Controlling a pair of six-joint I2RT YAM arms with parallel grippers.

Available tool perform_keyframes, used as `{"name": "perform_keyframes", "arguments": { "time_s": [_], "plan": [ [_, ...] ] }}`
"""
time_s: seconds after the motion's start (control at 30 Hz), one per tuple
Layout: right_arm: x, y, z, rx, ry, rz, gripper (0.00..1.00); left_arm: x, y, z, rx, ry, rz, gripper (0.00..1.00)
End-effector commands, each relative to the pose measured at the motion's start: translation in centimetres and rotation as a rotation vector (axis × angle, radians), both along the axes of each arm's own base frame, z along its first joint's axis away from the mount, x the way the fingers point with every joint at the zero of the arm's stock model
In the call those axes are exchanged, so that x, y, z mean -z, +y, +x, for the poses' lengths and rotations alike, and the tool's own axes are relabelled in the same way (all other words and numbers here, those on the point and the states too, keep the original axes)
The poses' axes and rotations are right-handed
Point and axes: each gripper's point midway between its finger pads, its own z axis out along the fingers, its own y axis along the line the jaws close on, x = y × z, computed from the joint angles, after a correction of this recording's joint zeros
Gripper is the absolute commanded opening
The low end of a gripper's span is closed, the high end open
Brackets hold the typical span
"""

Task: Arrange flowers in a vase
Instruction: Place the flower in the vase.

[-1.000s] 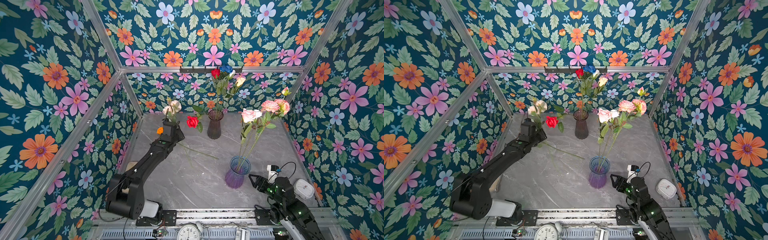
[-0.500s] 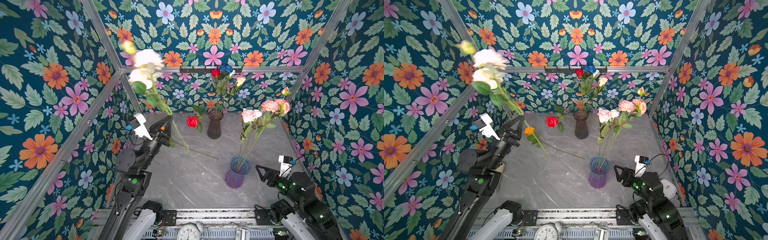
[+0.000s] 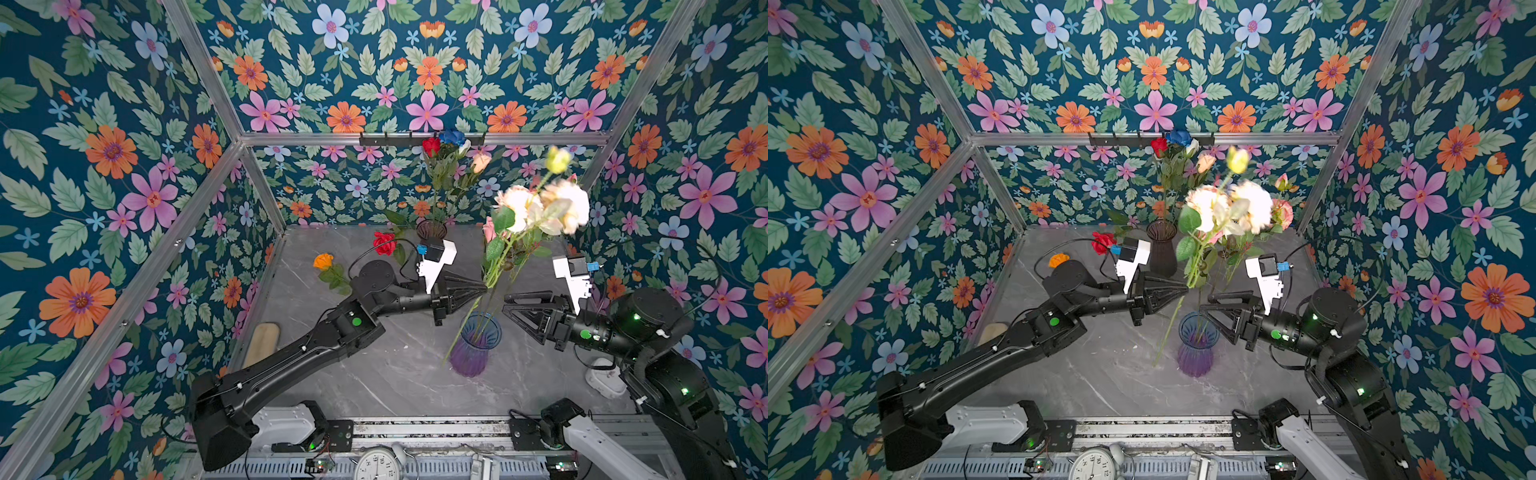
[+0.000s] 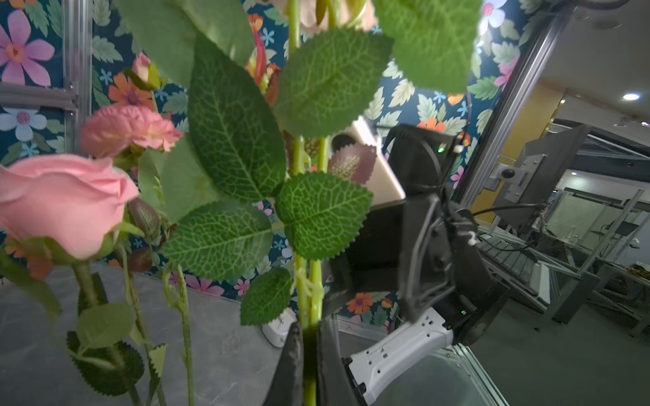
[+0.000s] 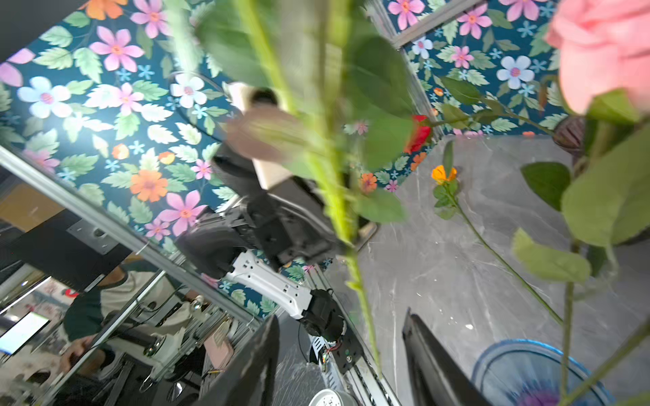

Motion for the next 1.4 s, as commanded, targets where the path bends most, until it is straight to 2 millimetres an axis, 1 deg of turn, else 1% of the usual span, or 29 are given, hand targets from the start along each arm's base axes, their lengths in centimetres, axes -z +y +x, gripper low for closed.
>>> {"name": "perform_keyframes", "arguments": {
  "time_s": [0.0,0.07,0.13,0.23,0.3,0.37,0.47,0.6,0.77,0.9,1.0,1.03,1.1,1.17,1.2,1.23,1.3,1.37],
  "plan": [
    [-1.9,0.4,-1.4,-0.077,-0.086,0.022,0.53,-1.4,-0.7,-0.8,0.061,-0.054,-0.070,0.00],
    [-1.9,0.3,-0.9,-0.048,-0.087,0.020,0.50,-1.3,-1.1,-1.1,0.097,-0.040,-0.085,0.00],
    [-1.7,0.2,-0.4,-0.028,-0.080,0.012,0.46,-1.1,-1.1,-1.3,0.112,-0.034,-0.097,0.00],
    [-0.9,-0.3,0.9,0.047,-0.059,-0.001,0.39,-1.1,-0.9,-1.8,0.133,-0.031,-0.111,0.00],
    [-0.4,-0.8,1.8,0.108,-0.045,-0.011,0.31,-1.2,-0.6,-2.3,0.158,-0.030,-0.123,0.00],
    [-0.1,-0.9,2.4,0.136,-0.038,-0.019,0.27,-1.4,-0.3,-2.9,0.189,-0.031,-0.140,0.00],
    [-0.1,-0.5,2.7,0.117,-0.035,-0.007,0.27,-1.1,-0.4,-3.4,0.214,-0.021,-0.138,0.00],
    [-0.3,-0.1,3.0,0.095,-0.039,0.012,0.26,-0.2,-1.6,-3.8,0.243,-0.003,-0.118,0.00],
    [-0.3,0.1,2.8,0.077,-0.045,0.019,0.24,0.4,-2.1,-3.6,0.237,0.006,-0.108,0.00],
    [0.0,0.0,2.7,0.084,-0.044,0.014,0.16,0.5,-2.4,-3.6,0.248,0.008,-0.101,0.00],
    [0.0,-0.2,2.6,0.097,-0.047,0.012,0.05,0.7,-2.6,-3.6,0.247,0.012,-0.093,0.00],
    [-0.1,-0.4,2.6,0.107,-0.053,0.009,0.01,0.8,-2.6,-3.4,0.237,0.009,-0.087,0.08],
    [-0.2,-0.9,2.5,0.139,-0.065,-0.002,0.00,1.2,-2.2,-2.6,0.160,-0.003,-0.073,0.38],
    [-0.5,-1.8,2.5,0.196,-0.090,-0.027,0.00,1.9,-1.1,-1.2,0.022,-0.022,-0.040,0.60],
    [-0.7,-2.3,2.5,0.224,-0.106,-0.037,0.00,2.3,-0.4,-0.1,-0.054,-0.022,-0.016,0.65],
    [-1.0,-2.8,2.5,0.255,-0.127,-0.050,0.00,2.7,0.7,1.4,-0.149,-0.010,0.006,0.69],
    [-1.7,-3.8,2.4,0.313,-0.170,-0.077,0.00,3.8,3.4,5.0,-0.323,0.061,0.036,0.70],
    [-2.2,-4.8,2.7,0.377,-0.209,-0.110,0.00,5.3,7.3,8.8,-0.466,0.184,0.019,0.69]
  ]
}}
